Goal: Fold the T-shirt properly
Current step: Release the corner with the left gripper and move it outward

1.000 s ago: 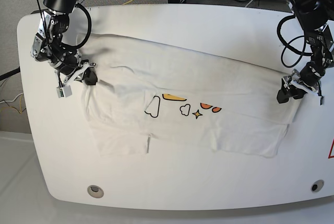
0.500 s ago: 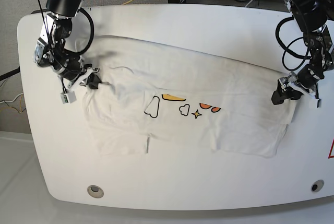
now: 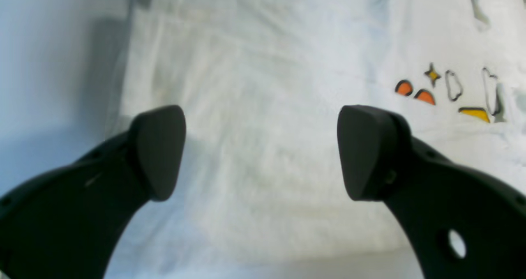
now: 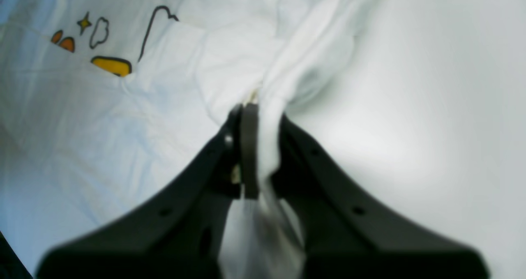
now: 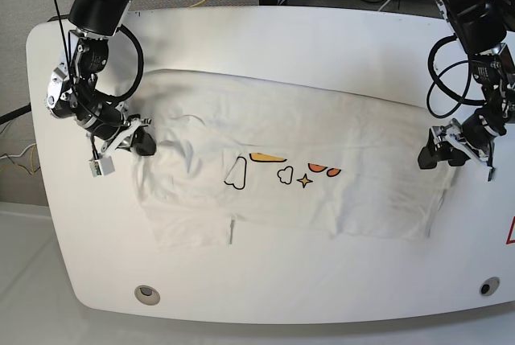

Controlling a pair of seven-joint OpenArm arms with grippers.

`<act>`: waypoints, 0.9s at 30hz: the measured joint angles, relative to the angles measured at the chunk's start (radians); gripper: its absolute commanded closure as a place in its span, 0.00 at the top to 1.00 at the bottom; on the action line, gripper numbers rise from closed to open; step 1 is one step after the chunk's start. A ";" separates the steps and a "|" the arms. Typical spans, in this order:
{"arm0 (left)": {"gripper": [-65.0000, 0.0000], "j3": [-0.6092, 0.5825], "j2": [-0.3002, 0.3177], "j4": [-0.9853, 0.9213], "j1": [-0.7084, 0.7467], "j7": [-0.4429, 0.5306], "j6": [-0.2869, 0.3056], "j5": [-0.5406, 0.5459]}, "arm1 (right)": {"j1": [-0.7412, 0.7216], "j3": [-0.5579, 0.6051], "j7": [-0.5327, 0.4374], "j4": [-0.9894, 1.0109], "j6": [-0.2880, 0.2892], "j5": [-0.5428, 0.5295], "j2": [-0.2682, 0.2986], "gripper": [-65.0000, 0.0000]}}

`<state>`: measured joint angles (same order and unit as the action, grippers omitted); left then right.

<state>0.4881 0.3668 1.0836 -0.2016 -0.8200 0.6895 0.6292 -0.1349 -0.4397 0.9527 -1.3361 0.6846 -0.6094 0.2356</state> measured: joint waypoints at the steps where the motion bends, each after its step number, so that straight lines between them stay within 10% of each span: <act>1: 0.84 0.000 0.000 0.002 0.000 0.000 0.000 0.000 | 0.000 0.000 0.000 0.000 0.000 0.000 -0.002 0.05; 27: 0.84 -0.005 0.025 0.000 -0.002 -0.002 0.000 -0.005 | 0.033 -0.004 -0.002 0.003 0.000 0.002 -0.003 0.05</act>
<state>0.4835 0.3920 1.0840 -0.2039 -0.8223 0.6895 0.6243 -0.1017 -0.4435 0.9512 -1.3334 0.6842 -0.6071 0.2329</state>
